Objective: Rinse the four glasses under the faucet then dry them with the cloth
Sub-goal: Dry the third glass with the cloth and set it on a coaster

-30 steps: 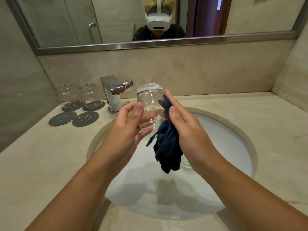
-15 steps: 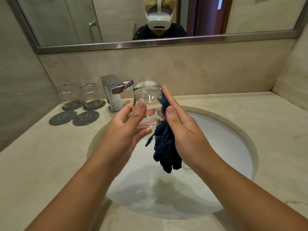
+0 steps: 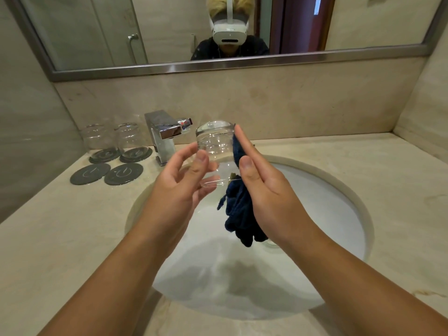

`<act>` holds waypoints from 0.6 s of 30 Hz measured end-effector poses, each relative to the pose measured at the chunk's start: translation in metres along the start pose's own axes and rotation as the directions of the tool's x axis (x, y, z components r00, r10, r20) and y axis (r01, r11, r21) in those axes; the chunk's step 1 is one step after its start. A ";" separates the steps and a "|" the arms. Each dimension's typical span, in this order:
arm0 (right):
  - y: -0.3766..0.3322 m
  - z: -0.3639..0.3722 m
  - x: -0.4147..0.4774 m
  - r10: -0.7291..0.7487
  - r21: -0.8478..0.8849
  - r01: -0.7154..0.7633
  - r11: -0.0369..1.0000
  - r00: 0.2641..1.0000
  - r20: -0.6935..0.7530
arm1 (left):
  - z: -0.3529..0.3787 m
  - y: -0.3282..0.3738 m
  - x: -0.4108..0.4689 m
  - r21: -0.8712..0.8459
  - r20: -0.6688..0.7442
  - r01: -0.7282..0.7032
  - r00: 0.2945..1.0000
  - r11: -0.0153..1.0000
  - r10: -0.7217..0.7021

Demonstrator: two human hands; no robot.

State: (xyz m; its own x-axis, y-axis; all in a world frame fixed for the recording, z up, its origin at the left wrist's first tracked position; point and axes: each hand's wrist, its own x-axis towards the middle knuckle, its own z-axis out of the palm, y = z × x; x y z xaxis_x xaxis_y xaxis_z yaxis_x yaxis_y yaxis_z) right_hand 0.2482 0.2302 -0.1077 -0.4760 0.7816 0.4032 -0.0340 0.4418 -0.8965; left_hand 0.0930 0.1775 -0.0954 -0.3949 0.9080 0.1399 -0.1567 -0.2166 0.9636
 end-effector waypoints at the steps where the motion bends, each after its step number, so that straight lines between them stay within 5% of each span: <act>1: 0.000 0.000 0.000 0.004 0.029 -0.004 1.000 1.000 -0.008 | 0.000 0.001 0.000 -0.025 0.011 0.006 1.000 1.000 -0.006; 8: -0.001 -0.001 0.003 0.073 0.194 -0.064 0.979 0.997 -0.039 | 0.002 0.000 -0.001 -0.015 0.131 0.031 0.991 0.999 -0.029; 13: 0.004 0.002 0.001 0.072 0.077 -0.068 0.995 0.996 -0.052 | 0.004 -0.001 0.002 0.086 -0.019 0.026 1.000 0.996 -0.024; 18: 0.000 0.005 -0.003 -0.010 -0.050 0.009 0.999 1.000 -0.009 | 0.001 0.002 -0.001 0.065 0.023 0.014 1.000 0.998 -0.016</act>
State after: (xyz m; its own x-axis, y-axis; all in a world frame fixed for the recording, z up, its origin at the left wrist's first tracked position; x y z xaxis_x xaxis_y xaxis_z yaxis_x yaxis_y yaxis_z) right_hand 0.2449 0.2255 -0.1096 -0.4678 0.7811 0.4135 0.0055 0.4704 -0.8824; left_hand 0.0937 0.1761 -0.0935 -0.3718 0.9192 0.1300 -0.1033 -0.1802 0.9782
